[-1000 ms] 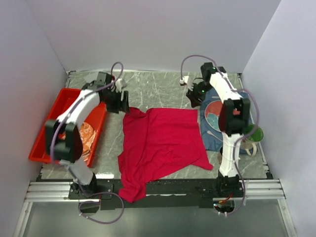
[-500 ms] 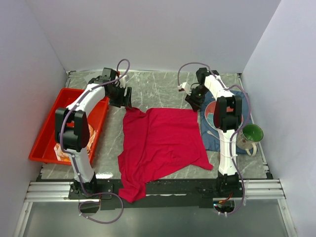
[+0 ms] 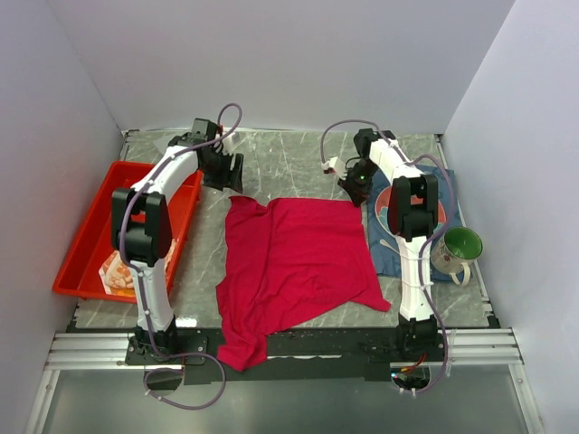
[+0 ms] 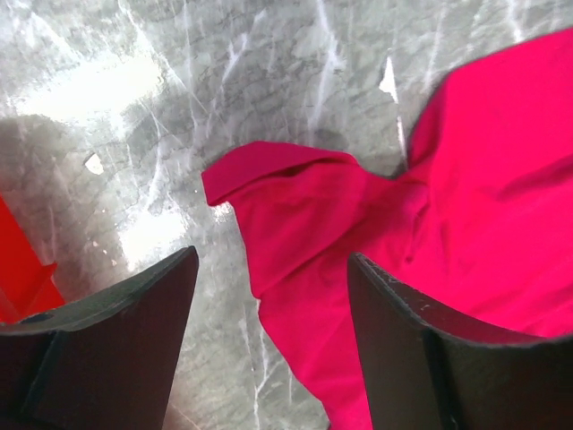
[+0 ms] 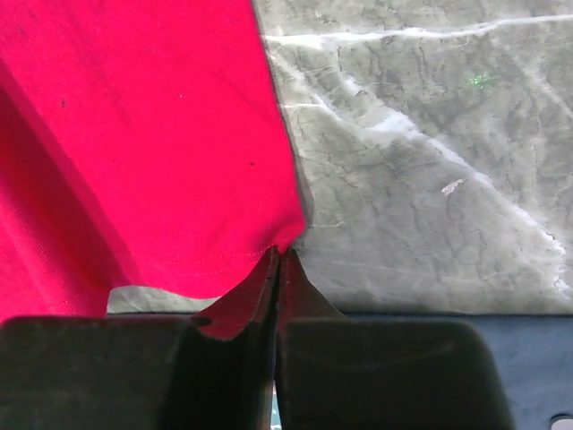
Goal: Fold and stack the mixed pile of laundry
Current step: Flatten out the T-shirt at the center of the board.
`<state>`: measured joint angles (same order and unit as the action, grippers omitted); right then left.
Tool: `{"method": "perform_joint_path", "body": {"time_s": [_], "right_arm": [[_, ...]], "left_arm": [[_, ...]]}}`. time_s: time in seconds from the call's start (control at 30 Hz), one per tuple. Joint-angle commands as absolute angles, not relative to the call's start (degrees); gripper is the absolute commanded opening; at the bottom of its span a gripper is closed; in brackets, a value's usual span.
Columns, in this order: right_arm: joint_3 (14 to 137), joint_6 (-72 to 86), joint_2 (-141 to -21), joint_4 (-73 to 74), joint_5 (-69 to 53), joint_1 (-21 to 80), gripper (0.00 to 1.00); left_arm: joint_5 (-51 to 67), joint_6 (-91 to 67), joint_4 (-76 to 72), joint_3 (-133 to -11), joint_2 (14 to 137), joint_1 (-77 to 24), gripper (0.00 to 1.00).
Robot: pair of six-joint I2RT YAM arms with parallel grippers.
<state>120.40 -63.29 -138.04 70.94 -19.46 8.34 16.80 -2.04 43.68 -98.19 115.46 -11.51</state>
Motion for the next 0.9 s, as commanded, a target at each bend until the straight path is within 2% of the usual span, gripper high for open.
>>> {"method": "perform_joint_path", "body": {"time_s": [0.0, 0.17, 0.37, 0.63, 0.87], "right_arm": [[123.1, -59.9, -135.8, 68.3, -18.0, 7.7, 0.0], [127.9, -56.7, -135.8, 67.4, -17.9, 6.9, 0.0], [125.6, -55.8, -135.6, 67.2, -19.0, 7.0, 0.0], [123.8, -55.4, -135.3, 66.7, -19.2, 7.0, 0.0], [124.7, -55.1, -135.4, 67.0, -19.5, 6.9, 0.0]], "left_arm": [[15.9, -0.6, 44.2, -101.5, 118.0, -11.8, 0.71], [14.6, -0.8, 46.7, -105.5, 122.1, -12.0, 0.58], [12.5, 1.6, 47.3, -105.5, 124.2, -12.7, 0.46], [8.0, 4.5, 46.2, -105.8, 125.7, -12.9, 0.5], [8.3, 5.2, 47.6, -109.9, 130.2, -13.6, 0.48]]}}
